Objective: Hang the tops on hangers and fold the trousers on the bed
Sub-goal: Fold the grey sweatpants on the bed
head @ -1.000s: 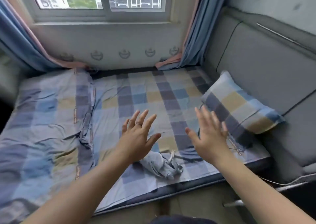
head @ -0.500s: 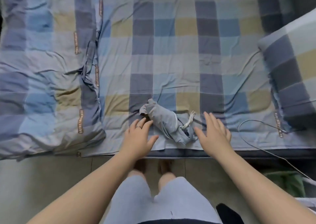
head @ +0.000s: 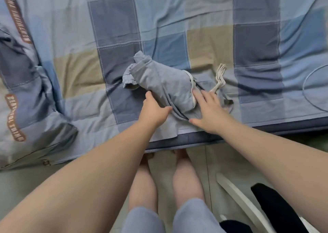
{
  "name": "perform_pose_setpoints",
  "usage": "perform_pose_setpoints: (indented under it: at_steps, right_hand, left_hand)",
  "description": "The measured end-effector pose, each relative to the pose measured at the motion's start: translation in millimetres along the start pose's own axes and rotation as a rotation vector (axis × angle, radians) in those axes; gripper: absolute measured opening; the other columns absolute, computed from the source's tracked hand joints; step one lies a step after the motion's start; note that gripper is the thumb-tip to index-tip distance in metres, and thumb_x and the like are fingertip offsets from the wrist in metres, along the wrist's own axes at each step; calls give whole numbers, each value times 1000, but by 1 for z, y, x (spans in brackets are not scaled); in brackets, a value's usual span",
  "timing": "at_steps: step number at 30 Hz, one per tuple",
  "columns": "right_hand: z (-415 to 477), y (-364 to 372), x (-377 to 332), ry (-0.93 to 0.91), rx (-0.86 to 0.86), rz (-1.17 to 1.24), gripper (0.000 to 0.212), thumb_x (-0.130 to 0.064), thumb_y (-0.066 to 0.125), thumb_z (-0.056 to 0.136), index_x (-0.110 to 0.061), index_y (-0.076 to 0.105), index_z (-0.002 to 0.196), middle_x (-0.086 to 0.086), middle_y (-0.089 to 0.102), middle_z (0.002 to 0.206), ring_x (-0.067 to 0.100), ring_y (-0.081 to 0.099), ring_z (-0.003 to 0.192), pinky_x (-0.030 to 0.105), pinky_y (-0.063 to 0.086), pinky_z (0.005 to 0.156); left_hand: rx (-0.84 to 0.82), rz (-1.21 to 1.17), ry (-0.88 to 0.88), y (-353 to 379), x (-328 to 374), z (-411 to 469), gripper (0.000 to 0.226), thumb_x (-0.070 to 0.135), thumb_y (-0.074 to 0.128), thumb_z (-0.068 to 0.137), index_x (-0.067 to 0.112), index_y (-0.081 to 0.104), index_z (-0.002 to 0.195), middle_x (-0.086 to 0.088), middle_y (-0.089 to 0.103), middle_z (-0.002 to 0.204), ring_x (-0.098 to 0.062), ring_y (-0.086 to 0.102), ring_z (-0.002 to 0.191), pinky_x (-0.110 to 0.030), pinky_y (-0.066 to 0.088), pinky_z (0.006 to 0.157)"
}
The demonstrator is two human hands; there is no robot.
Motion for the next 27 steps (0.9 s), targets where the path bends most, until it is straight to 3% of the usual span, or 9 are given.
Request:
perform_pose_setpoints:
  at_steps: [4, 6, 8, 11, 14, 16, 19, 23, 27]
  right_hand:
    - [22, 26, 7, 67, 46, -98, 118, -49, 77, 79, -26, -9, 158, -3, 3, 163, 27, 4, 152, 61, 40, 106]
    - [25, 26, 9, 43, 151, -141, 103, -35, 77, 81, -17, 10, 157, 6, 23, 155, 33, 23, 143, 53, 48, 97]
    - [24, 20, 11, 56, 227, -123, 70, -24, 70, 85, -14, 33, 143, 11, 42, 138, 37, 42, 127, 44, 46, 82]
    - [10, 2, 11, 111, 279, 59, 31, -20, 56, 90, -16, 50, 121, 14, 62, 115, 41, 58, 104, 43, 48, 75]
    - [-22, -26, 0, 155, 295, 433, 21, -12, 49, 93, -18, 64, 106, 8, 68, 94, 35, 60, 95, 39, 49, 78]
    - [-54, -49, -16, 154, 285, 682, 19, -6, 50, 94, -15, 67, 94, 2, 65, 82, 25, 59, 87, 32, 43, 72]
    - [-110, -84, -49, 133, 267, 914, 14, -15, 57, 98, -9, 70, 94, 3, 67, 85, 18, 60, 83, 31, 45, 72]
    - [-178, -124, -98, 119, 216, 1264, 13, -25, 60, 100, -18, 70, 105, 5, 75, 103, 23, 70, 98, 41, 57, 87]
    - [-233, -166, -137, 83, 222, 1432, 14, -27, 65, 97, -14, 63, 104, 12, 70, 107, 27, 67, 96, 39, 54, 76]
  left_hand:
    - [34, -369, -119, 23, 0, 28, 63, 28, 79, 85, 7, 45, 133, -7, 58, 132, -27, 58, 118, -39, 49, 101]
    - [6, -420, -133, 29, -1, 33, 46, 25, 74, 89, 7, 56, 127, -7, 64, 122, -27, 62, 112, -37, 51, 97]
    - [-25, -468, -154, 30, -5, 29, 33, 25, 69, 93, 11, 58, 121, -5, 65, 116, -28, 62, 111, -36, 51, 95]
    - [-63, -630, -225, 21, -9, 4, 24, 26, 62, 99, 14, 54, 118, -3, 66, 112, -27, 65, 107, -44, 55, 96]
    - [-20, -771, -239, -4, -6, -33, 24, 22, 62, 99, 15, 59, 122, -5, 71, 111, -26, 69, 101, -40, 60, 83]
    - [20, -821, -220, -30, 1, -62, 16, 19, 62, 98, 18, 60, 114, -4, 71, 111, -25, 69, 101, -41, 60, 85]
    - [48, -764, -161, -72, 22, -114, 17, 25, 64, 95, 19, 59, 110, -8, 70, 118, -27, 68, 101, -46, 58, 88]
    - [-21, -652, -17, -121, 58, -190, 68, 44, 77, 83, 28, 47, 142, -2, 59, 136, -23, 65, 109, -39, 58, 81]
    - [-189, -567, 219, -165, 96, -267, 49, 39, 71, 93, 38, 53, 137, 4, 60, 128, -15, 63, 98, -34, 54, 87]
Point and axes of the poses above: each hand's wrist, its own z-axis towards the middle knuckle, its own y-axis out of the palm, x = y × z, the point moved 3 cm from there along z, towards the middle knuckle
